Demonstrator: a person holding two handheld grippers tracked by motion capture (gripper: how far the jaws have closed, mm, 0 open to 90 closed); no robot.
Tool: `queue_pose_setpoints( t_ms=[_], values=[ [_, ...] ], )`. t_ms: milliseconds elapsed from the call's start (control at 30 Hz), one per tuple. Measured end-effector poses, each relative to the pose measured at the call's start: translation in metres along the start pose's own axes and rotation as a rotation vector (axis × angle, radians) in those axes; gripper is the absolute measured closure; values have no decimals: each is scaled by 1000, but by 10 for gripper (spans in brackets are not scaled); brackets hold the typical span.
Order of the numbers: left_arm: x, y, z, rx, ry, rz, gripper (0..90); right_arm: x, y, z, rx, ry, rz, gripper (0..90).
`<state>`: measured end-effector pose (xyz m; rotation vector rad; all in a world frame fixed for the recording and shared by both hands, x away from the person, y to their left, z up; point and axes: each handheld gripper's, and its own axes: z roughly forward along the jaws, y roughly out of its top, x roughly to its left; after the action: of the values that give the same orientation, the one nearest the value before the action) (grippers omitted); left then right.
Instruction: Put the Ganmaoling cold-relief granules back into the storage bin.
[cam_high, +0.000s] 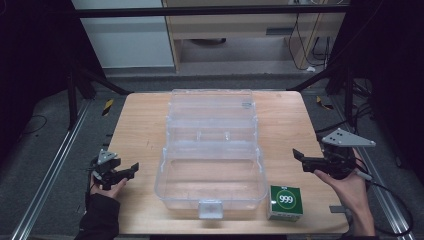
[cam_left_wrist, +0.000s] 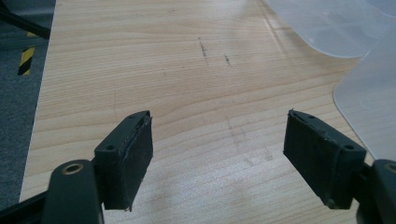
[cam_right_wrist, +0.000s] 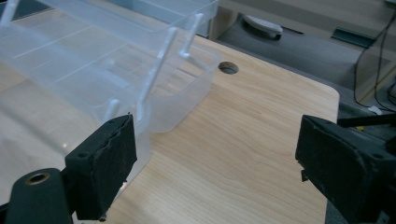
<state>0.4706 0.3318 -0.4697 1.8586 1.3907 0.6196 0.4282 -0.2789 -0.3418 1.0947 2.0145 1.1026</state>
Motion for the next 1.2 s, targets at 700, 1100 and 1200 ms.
queue_pose_setpoints(
  t_ms=[700, 1100, 1200],
  values=[
    [-3, 0, 3, 20, -9, 21, 233, 27, 4, 4, 193, 160, -239, 58],
    [-5, -1, 5, 28, -13, 28, 231, 35, -4, 9, 279, 229, -305, 41],
    [-5, -1, 5, 28, -12, 29, 231, 36, -7, 10, 300, 239, -318, 39]
  ],
)
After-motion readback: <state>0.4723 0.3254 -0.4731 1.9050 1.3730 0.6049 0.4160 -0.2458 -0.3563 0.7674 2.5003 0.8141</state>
